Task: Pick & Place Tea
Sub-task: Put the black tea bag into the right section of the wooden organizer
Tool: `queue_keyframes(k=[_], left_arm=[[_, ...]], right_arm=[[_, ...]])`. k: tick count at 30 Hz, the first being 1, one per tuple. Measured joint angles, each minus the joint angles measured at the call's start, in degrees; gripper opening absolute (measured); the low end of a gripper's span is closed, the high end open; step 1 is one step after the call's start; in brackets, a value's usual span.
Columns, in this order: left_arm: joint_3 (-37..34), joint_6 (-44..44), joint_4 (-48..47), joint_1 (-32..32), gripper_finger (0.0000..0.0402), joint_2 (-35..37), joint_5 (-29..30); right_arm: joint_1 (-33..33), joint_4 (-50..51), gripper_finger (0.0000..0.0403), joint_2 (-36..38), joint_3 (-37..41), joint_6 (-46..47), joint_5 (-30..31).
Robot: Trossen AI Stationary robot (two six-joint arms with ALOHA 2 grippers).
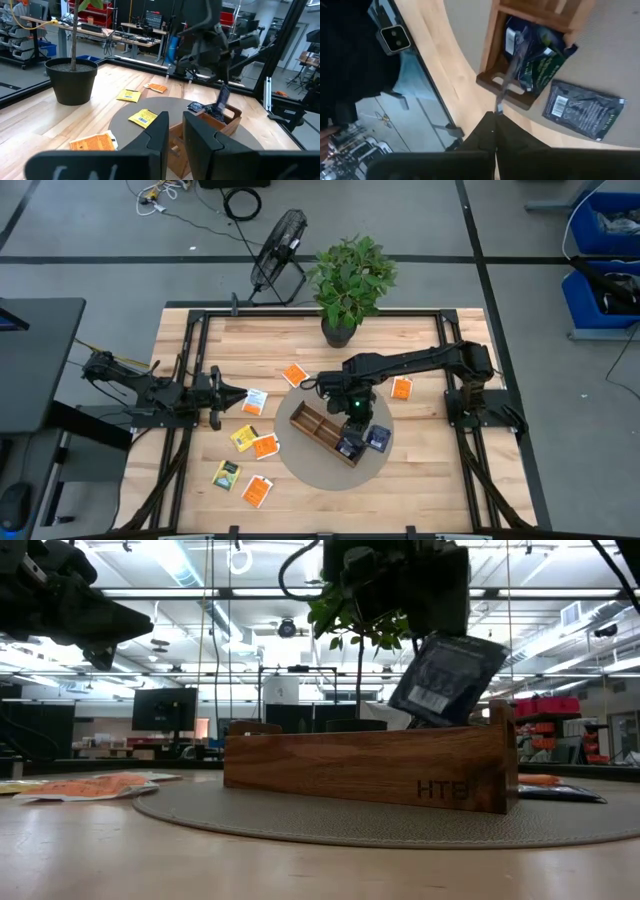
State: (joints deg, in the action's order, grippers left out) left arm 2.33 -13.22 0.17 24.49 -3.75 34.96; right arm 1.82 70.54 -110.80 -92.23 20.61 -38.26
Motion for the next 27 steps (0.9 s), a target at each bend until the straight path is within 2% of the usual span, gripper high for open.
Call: queue_keyframes(k=[16,19,27], left_arm=[[0.0,-0.1,0.0,0.0,0.0058,0.0,0.0],[0.0,-0.4,0.0,0.0,0.0058,0.0,0.0],[0.0,-1.2,0.0,0.0,0.0058,0.0,0.0]], right_arm=[[0.8,-0.9,0.0,-0.2,0.0,-0.3,-0.3],[0.7,-1.9,0.0,-0.2,0.0,-0.1,1.2],[0.7,-1.9,0.0034,-0.2,0.0,-0.3,1.8]])
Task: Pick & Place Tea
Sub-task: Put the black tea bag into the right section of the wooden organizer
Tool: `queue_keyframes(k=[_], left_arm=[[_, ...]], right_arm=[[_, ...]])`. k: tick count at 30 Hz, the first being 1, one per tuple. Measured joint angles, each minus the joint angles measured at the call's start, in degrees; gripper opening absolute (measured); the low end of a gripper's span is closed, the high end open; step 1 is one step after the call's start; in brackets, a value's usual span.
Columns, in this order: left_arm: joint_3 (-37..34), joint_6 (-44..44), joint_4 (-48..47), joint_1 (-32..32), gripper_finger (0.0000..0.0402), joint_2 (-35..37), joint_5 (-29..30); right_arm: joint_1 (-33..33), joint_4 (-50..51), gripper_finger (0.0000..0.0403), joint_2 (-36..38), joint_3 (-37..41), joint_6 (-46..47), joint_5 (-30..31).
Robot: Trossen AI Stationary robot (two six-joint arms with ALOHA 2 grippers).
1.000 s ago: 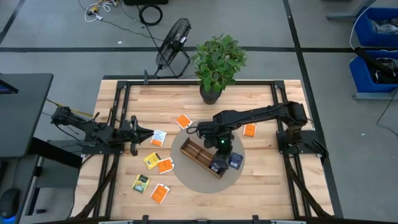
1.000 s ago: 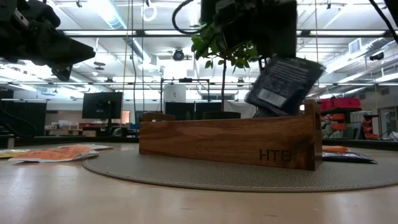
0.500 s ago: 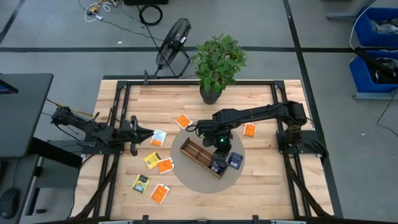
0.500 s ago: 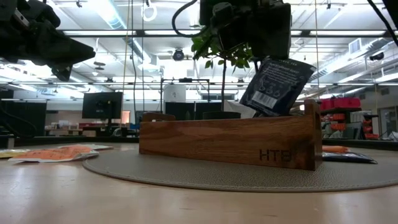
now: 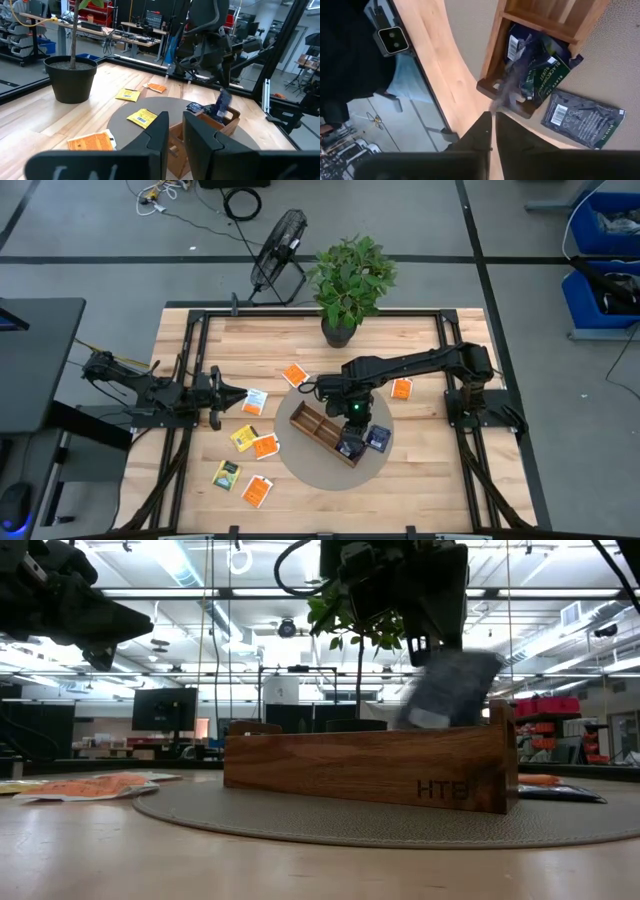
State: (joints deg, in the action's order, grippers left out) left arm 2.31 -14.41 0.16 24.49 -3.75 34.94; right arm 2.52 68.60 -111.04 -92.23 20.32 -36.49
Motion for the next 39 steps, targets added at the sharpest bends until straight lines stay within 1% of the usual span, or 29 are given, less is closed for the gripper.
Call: queue_keyframes(k=[7,10,15,18,23,25,28,32,35,39], left_arm=[[0.0,0.0,0.0,0.0,0.0058,0.0,0.0],[0.0,0.0,0.0,0.0,0.0058,0.0,0.0],[0.0,-0.2,-0.4,0.0,0.0058,0.0,0.0],[0.0,-0.4,-0.9,0.0,0.0058,0.0,0.0],[0.0,-0.4,-1.0,0.0,0.0058,0.0,0.0],[0.0,-0.4,-1.0,0.0,0.0058,0.0,0.0],[0.0,-0.4,-1.1,0.0,0.0058,0.0,0.0],[0.0,-0.4,-1.1,0.0,0.0058,0.0,0.0],[0.0,-0.4,-1.1,0.0,0.0058,0.0,0.0],[0.0,-0.4,-1.0,0.0,0.0058,0.0,0.0]], right_arm=[[0.0,0.3,0.0064,0.0,0.0,-1.2,0.7],[-0.2,0.2,0.0082,0.2,0.0,-2.6,2.8],[2.0,-0.1,0.0119,3.2,0.0,-0.3,11.9],[4.4,-2.4,0.0141,5.7,0.0,3.9,16.1],[10.9,-8.4,0.0175,9.0,0.0,10.6,29.9],[13.7,-10.4,0.0187,9.2,0.0,13.5,34.2],[17.0,-10.2,0.02,9.2,0.2,19.4,39.5],[21.3,-11.4,0.0206,9.7,3.9,28.1,46.7],[25.7,-18.6,0.0204,11.4,9.0,33.8,53.1],[30.4,-25.8,0.0201,14.3,15.7,42.0,58.1]])
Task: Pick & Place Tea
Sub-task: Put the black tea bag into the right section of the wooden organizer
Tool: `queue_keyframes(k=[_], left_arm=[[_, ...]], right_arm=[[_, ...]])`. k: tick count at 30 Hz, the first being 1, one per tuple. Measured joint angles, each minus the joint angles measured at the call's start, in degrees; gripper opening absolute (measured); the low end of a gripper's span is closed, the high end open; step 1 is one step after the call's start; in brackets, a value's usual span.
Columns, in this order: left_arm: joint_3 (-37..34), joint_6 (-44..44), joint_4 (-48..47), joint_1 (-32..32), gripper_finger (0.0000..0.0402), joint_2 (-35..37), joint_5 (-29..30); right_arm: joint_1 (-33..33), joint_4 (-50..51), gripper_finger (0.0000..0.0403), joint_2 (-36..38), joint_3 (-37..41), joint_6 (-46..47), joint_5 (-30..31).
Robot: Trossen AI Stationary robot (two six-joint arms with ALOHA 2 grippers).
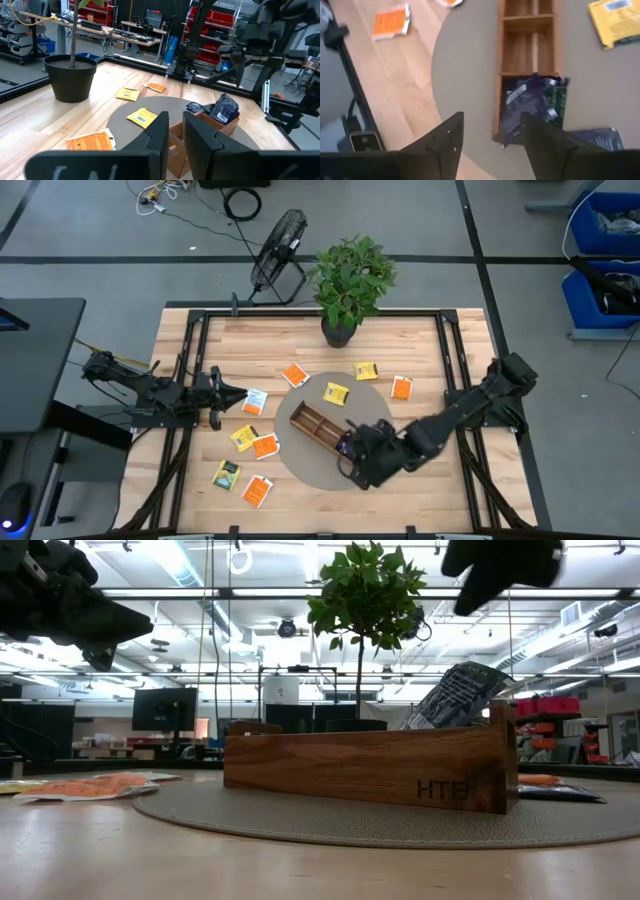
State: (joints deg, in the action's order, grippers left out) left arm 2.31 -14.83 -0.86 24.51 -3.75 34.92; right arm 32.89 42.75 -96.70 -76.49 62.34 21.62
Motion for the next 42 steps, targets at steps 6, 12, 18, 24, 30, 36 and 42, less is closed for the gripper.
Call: queue_keyframes(k=[6,12,18,24,30,36,42], left_arm=[[0.0,-1.1,0.1,0.0,0.0058,0.0,0.0],[0.0,-1.2,0.1,0.0,0.0058,0.0,0.0],[0.0,-1.4,0.2,0.0,0.0058,0.0,0.0],[0.0,-1.5,0.3,0.0,0.0058,0.0,0.0],[0.0,-1.5,0.2,0.0,0.0058,0.0,0.0],[0.0,-1.5,0.2,0.0,0.0058,0.0,0.0],[0.0,-1.4,0.2,0.0,0.0058,0.0,0.0]], right_arm=[[3.9,-5.0,0.0208,4.2,10.3,10.7,5.6],[2.3,-15.0,0.021,5.5,16.6,9.8,5.1],[1.3,-15.3,0.0202,5.5,18.3,9.3,3.4],[-0.7,-18.1,0.017,5.5,18.9,5.9,2.7],[-2.5,-18.3,0.0119,5.5,18.9,3.9,-0.7],[-4.1,-18.3,0.0019,5.5,18.9,0.5,-4.1],[-8.5,-18.1,0.0005,5.5,18.9,-5.6,-15.6]])
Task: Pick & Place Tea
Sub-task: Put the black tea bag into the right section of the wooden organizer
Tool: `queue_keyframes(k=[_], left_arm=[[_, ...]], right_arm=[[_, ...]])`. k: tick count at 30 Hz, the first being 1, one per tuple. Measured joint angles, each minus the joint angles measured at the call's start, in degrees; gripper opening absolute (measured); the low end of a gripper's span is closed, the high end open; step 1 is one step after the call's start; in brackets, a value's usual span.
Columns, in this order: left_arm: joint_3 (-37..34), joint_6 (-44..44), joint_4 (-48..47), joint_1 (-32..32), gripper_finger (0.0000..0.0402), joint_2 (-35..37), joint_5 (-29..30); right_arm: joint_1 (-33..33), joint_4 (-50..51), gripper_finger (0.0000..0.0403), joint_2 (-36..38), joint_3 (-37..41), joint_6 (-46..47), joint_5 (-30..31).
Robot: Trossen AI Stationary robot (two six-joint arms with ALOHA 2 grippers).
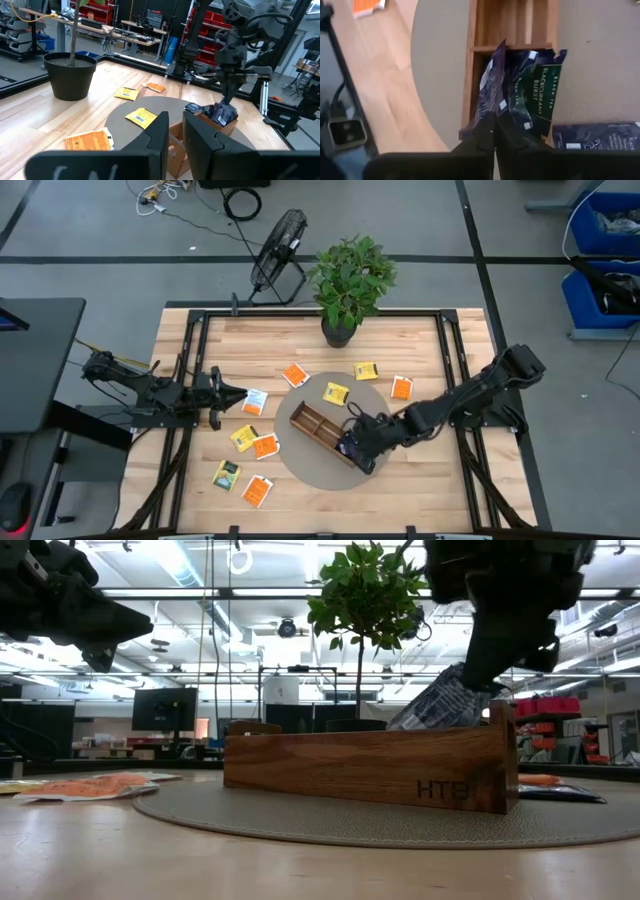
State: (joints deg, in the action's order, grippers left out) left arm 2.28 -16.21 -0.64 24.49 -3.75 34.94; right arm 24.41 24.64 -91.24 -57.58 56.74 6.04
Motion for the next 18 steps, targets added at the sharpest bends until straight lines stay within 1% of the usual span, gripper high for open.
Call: queue_keyframes(k=[5,9,15,18], left_arm=[[0.0,0.0,0.0,0.0,0.0058,0.0,0.0],[0.0,-0.1,0.0,0.0,0.0058,0.0,0.0],[0.0,0.3,0.0,0.0,0.0058,0.0,0.0],[0.0,0.3,0.0,0.0,0.0058,0.0,0.0]], right_arm=[[-5.0,1.0,0.0003,0.7,-0.3,-5.6,-8.5],[-7.2,5.9,0.0002,2.0,-2.7,-9.1,-11.7],[-10.0,18.7,0.0001,2.5,-8.6,-14.7,-16.3],[-12.0,20.3,0.0001,2.5,-10.4,-17.1,-18.3]])
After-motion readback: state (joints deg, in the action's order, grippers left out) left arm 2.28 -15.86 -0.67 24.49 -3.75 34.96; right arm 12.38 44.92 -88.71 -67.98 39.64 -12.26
